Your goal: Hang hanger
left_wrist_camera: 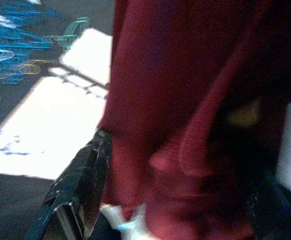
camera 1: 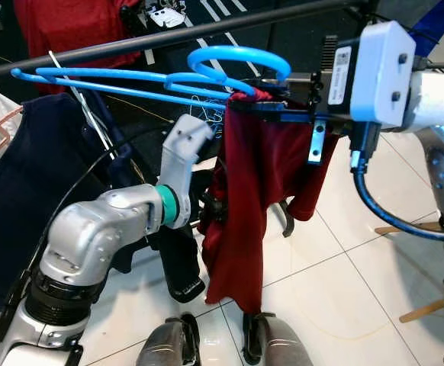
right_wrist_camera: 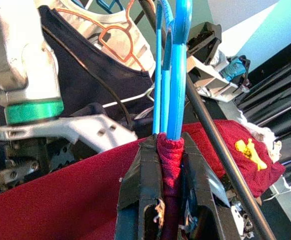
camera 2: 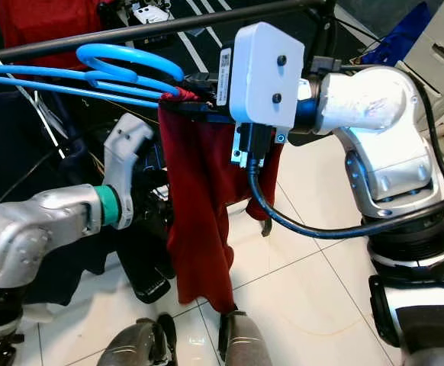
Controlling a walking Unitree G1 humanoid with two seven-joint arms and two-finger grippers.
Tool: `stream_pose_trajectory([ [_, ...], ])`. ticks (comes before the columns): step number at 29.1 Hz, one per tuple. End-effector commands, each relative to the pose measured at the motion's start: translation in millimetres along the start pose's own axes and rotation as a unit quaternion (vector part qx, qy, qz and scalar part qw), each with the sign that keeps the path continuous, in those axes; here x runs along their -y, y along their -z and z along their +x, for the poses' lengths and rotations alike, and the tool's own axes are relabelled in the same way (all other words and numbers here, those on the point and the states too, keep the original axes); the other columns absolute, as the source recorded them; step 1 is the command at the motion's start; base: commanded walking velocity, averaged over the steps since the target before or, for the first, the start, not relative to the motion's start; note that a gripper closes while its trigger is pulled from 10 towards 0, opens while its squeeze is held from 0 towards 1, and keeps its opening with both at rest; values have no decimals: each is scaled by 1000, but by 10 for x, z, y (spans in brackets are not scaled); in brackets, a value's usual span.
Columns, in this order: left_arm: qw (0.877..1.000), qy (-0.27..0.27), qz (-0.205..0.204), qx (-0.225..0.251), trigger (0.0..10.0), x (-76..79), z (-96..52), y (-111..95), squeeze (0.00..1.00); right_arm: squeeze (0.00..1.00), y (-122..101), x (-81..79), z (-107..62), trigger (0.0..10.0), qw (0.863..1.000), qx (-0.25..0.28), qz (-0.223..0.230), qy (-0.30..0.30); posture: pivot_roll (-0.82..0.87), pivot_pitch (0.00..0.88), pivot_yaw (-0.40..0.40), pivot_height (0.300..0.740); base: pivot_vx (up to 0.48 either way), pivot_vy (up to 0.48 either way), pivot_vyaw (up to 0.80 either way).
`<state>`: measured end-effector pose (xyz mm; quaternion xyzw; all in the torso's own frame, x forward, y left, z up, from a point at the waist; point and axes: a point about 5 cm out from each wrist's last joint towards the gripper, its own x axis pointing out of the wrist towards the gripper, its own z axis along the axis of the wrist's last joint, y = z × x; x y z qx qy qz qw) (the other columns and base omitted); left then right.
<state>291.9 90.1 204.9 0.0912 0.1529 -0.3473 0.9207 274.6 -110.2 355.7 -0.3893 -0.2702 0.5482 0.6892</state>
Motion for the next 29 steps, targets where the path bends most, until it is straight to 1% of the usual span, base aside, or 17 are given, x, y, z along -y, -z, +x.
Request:
stream_pose_trajectory([
  [1,997,-53,45,-29,10000,-67,53,126,0,0,-161,69,-41,10000,999,18,-30,11,-177,122,84,740,0,0,0],
  [5,987,-110,101,-60,10000,-159,68,228,0,0,-218,119,-93,10000,999,18,-41,24,-180,122,88,740,0,0,0],
  [8,987,-110,101,-60,10000,-159,68,228,0,0,-218,119,-93,10000,999,18,-41,24,-180,122,88,740,0,0,0],
  [11,978,-141,134,-73,10000,-219,66,270,0,0,-242,151,-121,10000,998,16,-49,31,-182,122,90,740,0,0,0],
  [12,967,-177,165,-79,10000,-304,57,296,0,0,-257,174,-141,10000,998,13,-54,36,-183,122,90,740,0,0,0],
  [13,967,-177,165,-79,10000,-304,57,296,0,0,-257,174,-141,10000,998,13,-54,36,-183,122,90,740,0,0,0],
  [14,953,-229,182,-73,10000,-426,32,282,0,0,-270,195,-165,10000,997,11,-58,41,-184,122,90,740,0,0,0],
  [17,941,-277,183,-63,10000,-543,2,258,0,0,-278,207,-185,10000,997,8,-60,45,-184,122,90,740,0,0,0],
  [18,930,-318,177,-54,7255,-640,-32,239,0,0,-282,213,-199,10000,997,7,-60,48,-184,124,92,740,0,0,0],
  [19,930,-318,177,-54,7255,-640,-32,239,0,0,-282,213,-199,10000,997,7,-60,48,-184,124,92,740,0,0,0],
  [21,911,-374,171,-42,5451,-780,-80,233,0,0,-286,216,-211,10000,997,6,-59,51,-184,125,93,740,0,0,0],
  [23,911,-374,171,-42,5451,-780,-80,233,0,0,-286,216,-211,10000,997,6,-59,51,-184,125,93,740,0,0,0],
  [24,906,-387,167,-40,4627,-821,-94,236,0,0,-286,216,-213,10000,997,6,-59,51,-184,125,92,740,0,0,0],
  [25,903,-399,157,-35,2627,-854,-103,239,0,0,-287,217,-214,10000,997,6,-58,52,-185,125,93,740,0,0,0],
  [26,903,-399,157,-35,2627,-854,-103,239,0,0,-287,217,-214,10000,997,6,-58,52,-185,125,93,740,0,0,0],
  [27,902,-404,147,-33,0,-869,-105,239,0,0,-287,217,-214,10000,997,5,-58,52,-186,125,92,740,0,0,0],
  [29,902,-404,147,-33,0,-869,-105,239,0,0,-287,217,-214,10000,997,5,-58,52,-186,125,92,740,0,0,0],
])
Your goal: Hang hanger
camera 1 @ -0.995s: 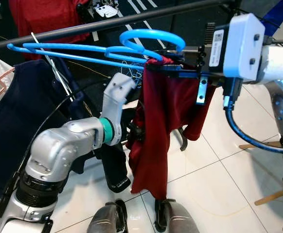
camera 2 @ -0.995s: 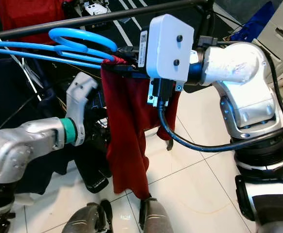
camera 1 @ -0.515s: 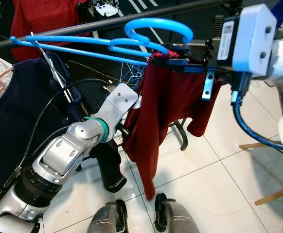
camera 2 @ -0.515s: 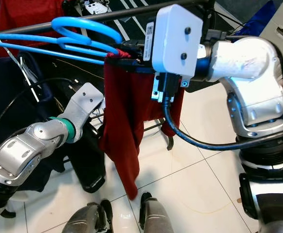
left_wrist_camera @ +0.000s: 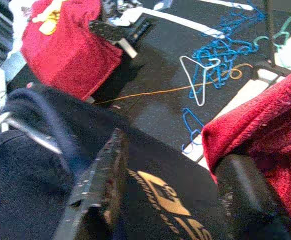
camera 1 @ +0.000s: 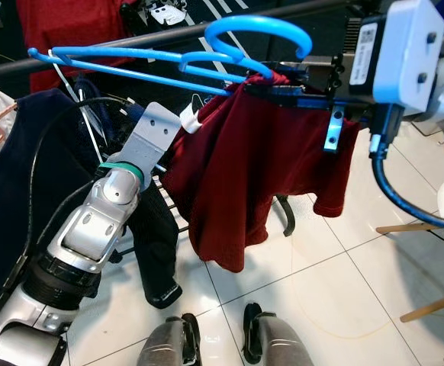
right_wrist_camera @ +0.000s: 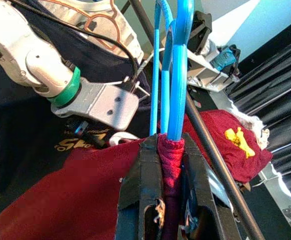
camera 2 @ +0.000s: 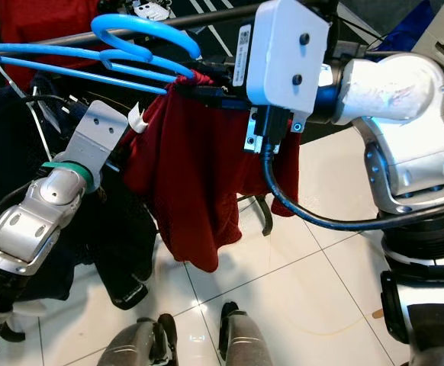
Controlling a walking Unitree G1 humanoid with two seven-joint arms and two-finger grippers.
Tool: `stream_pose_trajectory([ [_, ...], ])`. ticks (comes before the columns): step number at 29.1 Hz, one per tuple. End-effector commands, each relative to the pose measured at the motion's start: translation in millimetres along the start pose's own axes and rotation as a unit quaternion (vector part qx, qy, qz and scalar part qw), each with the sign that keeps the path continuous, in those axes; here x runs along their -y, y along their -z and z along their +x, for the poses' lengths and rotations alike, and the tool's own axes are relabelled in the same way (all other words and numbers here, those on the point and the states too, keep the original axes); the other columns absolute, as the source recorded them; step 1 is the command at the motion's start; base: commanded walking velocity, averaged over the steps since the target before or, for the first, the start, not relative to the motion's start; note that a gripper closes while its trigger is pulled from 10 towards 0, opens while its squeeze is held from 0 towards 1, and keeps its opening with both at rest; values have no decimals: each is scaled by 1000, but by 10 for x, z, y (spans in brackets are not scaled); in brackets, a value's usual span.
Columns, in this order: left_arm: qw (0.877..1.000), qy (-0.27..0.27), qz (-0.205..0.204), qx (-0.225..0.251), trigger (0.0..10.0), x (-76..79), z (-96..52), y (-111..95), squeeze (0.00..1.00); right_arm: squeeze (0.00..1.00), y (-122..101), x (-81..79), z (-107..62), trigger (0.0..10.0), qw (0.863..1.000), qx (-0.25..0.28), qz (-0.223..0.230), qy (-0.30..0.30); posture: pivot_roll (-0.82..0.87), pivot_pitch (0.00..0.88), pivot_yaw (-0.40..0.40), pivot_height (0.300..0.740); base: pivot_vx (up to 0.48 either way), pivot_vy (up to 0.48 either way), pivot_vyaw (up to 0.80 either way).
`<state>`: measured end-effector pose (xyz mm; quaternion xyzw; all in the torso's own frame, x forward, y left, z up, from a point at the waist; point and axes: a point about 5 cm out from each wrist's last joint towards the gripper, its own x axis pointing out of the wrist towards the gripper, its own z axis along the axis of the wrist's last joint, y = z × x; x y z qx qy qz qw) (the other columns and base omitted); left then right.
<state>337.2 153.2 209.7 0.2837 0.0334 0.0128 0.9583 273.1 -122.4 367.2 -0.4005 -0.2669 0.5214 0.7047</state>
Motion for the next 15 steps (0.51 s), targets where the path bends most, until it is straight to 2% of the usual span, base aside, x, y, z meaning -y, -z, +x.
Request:
stream_pose_trajectory([
  [1,998,-11,-4,-55,0,-18,21,234,0,0,-234,125,-95,10000,998,29,-49,31,-186,126,91,740,0,0,0],
  [9,998,-52,-18,-44,0,-111,58,245,0,0,-217,125,-111,10000,998,24,-47,33,-185,127,91,740,0,0,0],
  [15,998,-56,-23,-35,0,-113,64,242,0,0,-210,128,-112,10000,998,23,-46,34,-185,128,90,740,0,0,0],
])
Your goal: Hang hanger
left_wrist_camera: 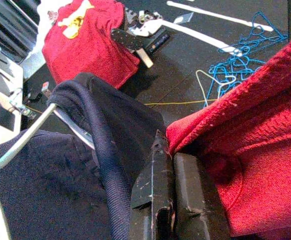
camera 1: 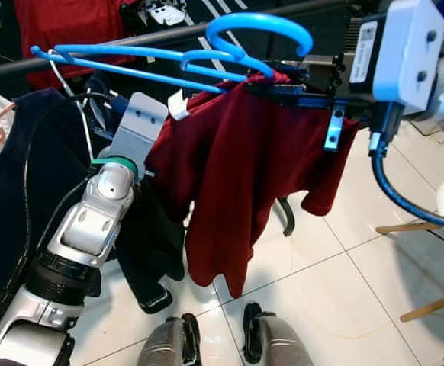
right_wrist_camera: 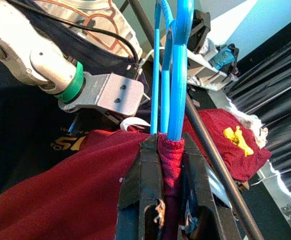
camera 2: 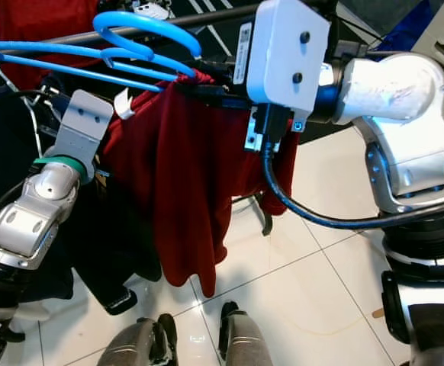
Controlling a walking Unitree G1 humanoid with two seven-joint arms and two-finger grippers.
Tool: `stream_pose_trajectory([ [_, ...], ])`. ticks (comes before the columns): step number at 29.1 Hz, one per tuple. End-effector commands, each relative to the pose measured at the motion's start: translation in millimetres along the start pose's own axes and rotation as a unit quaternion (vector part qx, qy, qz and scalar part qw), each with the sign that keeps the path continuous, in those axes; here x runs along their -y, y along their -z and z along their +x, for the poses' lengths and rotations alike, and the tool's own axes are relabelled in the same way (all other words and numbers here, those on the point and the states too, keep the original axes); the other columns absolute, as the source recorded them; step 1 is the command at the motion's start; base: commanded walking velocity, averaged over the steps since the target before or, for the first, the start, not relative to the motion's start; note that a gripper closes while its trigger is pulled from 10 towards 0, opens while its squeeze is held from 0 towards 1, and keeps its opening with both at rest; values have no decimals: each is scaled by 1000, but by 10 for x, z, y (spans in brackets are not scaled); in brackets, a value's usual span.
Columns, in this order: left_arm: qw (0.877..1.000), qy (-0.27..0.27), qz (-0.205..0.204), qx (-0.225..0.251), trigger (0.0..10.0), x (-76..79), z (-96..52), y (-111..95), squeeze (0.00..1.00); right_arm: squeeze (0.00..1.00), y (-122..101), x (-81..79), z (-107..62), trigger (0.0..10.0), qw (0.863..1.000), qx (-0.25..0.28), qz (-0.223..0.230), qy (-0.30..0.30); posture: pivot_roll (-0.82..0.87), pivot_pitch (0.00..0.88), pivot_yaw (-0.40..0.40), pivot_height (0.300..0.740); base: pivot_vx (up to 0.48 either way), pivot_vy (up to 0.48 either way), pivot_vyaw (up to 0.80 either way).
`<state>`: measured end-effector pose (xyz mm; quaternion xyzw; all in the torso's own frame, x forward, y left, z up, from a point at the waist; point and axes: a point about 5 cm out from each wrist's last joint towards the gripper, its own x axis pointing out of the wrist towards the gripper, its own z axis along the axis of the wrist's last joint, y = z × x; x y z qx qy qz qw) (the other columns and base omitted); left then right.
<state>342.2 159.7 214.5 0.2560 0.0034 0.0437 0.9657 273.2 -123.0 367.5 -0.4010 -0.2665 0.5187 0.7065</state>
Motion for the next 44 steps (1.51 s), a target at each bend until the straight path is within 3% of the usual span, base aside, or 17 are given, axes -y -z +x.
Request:
stream_pose_trajectory([
  [1,998,-21,9,-54,0,-48,7,248,0,0,-211,124,-107,10000,998,25,-46,32,-185,128,90,740,0,0,0],
  [12,998,-65,-5,-25,0,-195,14,180,0,0,-170,132,-133,10000,998,12,-46,39,-181,131,90,740,0,0,0],
  [13,997,-71,-9,-17,10000,-244,0,176,0,0,-142,136,-152,10000,998,2,-46,43,-178,135,89,740,0,0,0],
  [19,997,-69,-16,-14,10000,-276,-18,186,0,0,-119,139,-171,10000,998,-6,-47,48,-177,136,89,740,0,0,0],
  [20,999,-20,-41,-3,10000,-279,-67,195,0,0,-74,161,-234,10000,997,-20,-46,60,-167,146,88,740,0,0,0],
  [22,999,-20,-41,-3,10000,-279,-67,195,0,0,-74,161,-234,10000,997,-20,-46,60,-167,146,88,740,0,0,0],
  [23,998,41,-44,20,10000,-270,-120,181,0,0,-52,180,-292,10000,996,-27,-41,71,-166,149,87,740,0,0,0],
  [25,998,41,-44,20,10000,-270,-120,181,0,0,-52,180,-292,10000,996,-27,-41,71,-166,149,87,740,0,0,0],
  [26,995,88,-39,40,10000,-265,-159,163,0,0,-37,194,-334,10000,996,-33,-37,79,-168,153,87,740,0,0,0],
  [28,993,108,-22,53,10000,-292,-156,144,0,0,-26,215,-388,10000,995,-40,-33,87,-173,157,85,740,0,0,0],
  [34,995,92,5,47,10000,-351,-85,144,0,0,-22,226,-468,10000,995,-46,-17,90,-174,159,87,740,0,0,0],
  [35,996,78,9,31,10000,-376,-24,158,0,0,-55,155,-495,10000,998,-38,8,59,-179,159,88,740,0,0,0],
  [44,996,84,-9,-2,10000,-423,59,179,0,0,-90,33,-523,10000,999,-40,36,7,-186,157,83,740,0,0,0],
])
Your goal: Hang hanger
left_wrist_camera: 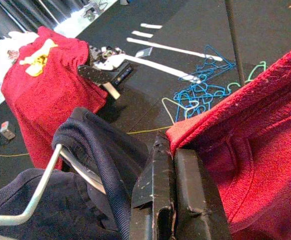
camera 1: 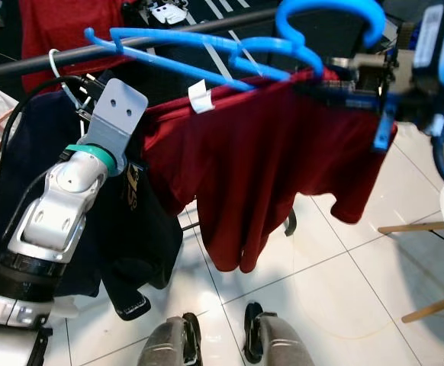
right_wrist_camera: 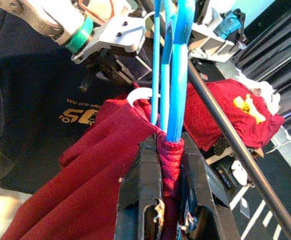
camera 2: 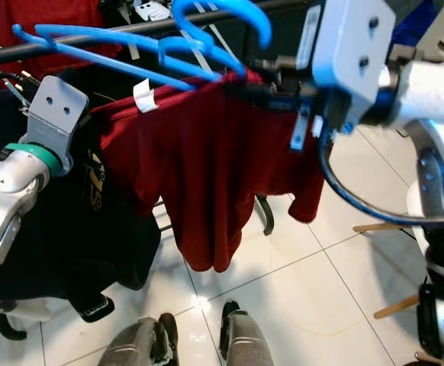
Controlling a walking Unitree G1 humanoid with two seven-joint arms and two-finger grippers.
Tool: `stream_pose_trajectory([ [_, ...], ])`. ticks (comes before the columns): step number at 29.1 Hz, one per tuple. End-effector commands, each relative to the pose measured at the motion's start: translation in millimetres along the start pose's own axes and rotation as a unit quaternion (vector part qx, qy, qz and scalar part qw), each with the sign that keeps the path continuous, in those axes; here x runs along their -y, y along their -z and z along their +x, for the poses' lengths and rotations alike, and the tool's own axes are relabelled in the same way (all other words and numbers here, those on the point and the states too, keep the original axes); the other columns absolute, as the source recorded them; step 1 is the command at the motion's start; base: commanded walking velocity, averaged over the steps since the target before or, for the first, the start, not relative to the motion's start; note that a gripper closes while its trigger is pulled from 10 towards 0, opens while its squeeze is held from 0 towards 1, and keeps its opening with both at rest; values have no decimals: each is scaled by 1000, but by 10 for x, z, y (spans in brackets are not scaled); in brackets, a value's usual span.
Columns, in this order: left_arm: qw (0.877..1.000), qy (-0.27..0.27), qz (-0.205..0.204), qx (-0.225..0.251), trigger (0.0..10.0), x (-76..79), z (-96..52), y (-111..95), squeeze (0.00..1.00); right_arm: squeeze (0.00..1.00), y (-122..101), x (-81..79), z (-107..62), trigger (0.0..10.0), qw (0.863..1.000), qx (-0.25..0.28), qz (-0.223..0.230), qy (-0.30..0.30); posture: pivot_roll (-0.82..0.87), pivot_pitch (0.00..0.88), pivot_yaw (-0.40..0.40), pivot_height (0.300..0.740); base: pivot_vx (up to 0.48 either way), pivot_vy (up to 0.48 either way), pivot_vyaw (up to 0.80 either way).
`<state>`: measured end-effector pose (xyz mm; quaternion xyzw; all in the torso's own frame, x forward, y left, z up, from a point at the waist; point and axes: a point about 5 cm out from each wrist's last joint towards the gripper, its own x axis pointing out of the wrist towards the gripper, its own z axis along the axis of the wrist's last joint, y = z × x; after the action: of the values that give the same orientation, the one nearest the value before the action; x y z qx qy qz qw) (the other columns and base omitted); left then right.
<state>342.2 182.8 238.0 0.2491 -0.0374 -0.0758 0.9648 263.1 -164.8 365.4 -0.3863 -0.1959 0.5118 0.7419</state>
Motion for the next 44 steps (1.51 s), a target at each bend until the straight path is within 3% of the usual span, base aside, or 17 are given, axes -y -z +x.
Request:
stream_pose_trajectory([
  [1,997,-22,-7,-71,10000,-112,-25,268,0,0,-136,28,-111,10000,1000,15,-23,8,-186,157,83,740,0,0,0],
  [10,997,17,-22,-67,10000,-214,23,259,0,0,-19,-94,-116,10000,1000,-5,2,-18,-187,160,68,740,0,0,0],
  [11,998,40,-6,-54,10000,-275,-23,278,0,0,54,-100,-109,10000,1000,-16,1,-2,-179,165,66,740,0,0,0],
  [14,998,40,-6,-54,10000,-275,-23,278,0,0,54,-100,-109,10000,1000,-16,1,-2,-179,165,66,740,0,0,0],
  [16,995,75,25,-56,10000,-320,-128,368,0,0,92,-56,-103,10000,999,-17,-1,32,-174,171,62,740,0,0,0],
  [33,994,42,37,-88,10000,-392,-65,471,0,0,55,-155,-121,10000,1000,-13,26,1,-181,176,64,740,0,0,0],
  [38,995,30,30,-89,10000,-459,-10,428,0,0,239,-274,-111,10000,998,-59,29,-10,-176,178,63,740,0,0,0],
  [44,995,29,31,-95,10000,-490,-15,459,0,0,294,-298,-122,10000,997,-73,24,-7,-175,182,66,740,0,0,0],
])
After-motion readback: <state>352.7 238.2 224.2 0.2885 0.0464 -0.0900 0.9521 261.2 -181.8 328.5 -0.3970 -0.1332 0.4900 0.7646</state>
